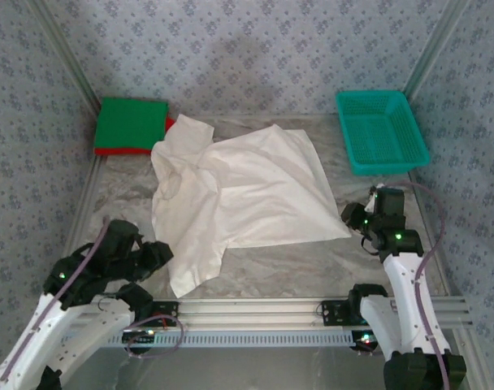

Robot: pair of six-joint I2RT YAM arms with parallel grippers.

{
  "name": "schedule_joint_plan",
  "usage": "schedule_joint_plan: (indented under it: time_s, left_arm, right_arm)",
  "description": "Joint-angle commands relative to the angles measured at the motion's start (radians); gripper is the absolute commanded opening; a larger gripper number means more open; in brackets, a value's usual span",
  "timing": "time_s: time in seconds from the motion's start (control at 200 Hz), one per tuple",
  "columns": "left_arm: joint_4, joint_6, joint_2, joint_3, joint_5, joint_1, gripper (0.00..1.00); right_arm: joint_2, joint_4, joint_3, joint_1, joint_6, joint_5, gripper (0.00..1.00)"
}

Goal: Fold and stack the t-shirts

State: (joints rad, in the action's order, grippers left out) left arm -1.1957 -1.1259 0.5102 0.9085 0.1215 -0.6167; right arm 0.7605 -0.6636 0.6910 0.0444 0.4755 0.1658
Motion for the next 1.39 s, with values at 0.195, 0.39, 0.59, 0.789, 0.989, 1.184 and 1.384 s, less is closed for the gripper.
schedule_joint_plan:
  time_s: [0.195, 0.39, 0.59, 0.789, 0.989, 1.184, 1.384]
  left_arm:
    - [0.346, 0.317, 0.382, 0.012, -0.048, 0.168, 0.29]
    - [0.780, 0.421, 0.606, -0.093, -0.041, 0.382, 0.20]
    - [0.893, 0.517, 0.953, 0.050, -0.003, 0.425, 0.17]
    - [1.043, 0.484, 1.147, 0.003, 0.040, 0.437, 0.14]
    - [1.102, 0.456, 1.181, -0.104, 0.060, 0.446, 0.14]
    - [1.068, 0.469, 1.112, -0.188, 0.063, 0.456, 0.14]
    - [0.967, 0.501, 0.977, -0.272, 0.050, 0.461, 0.13]
  right_arm:
    - [0.127, 0.105, 0.161, -0.077, -0.072, -0.069, 0.31]
    - [0.478, 0.186, 0.296, -0.233, -0.151, -0.089, 0.04]
    - [0.932, 0.258, 0.565, -0.300, -0.152, -0.043, 0.00]
    - [1.189, 0.352, 0.683, -0.314, -0.071, -0.038, 0.00]
    - [1.202, 0.417, 0.547, -0.308, 0.034, -0.053, 0.00]
    - [0.958, 0.424, 0.216, -0.321, 0.145, -0.113, 0.00]
    - [0.681, 0.397, -0.062, -0.385, 0.304, -0.156, 0.00]
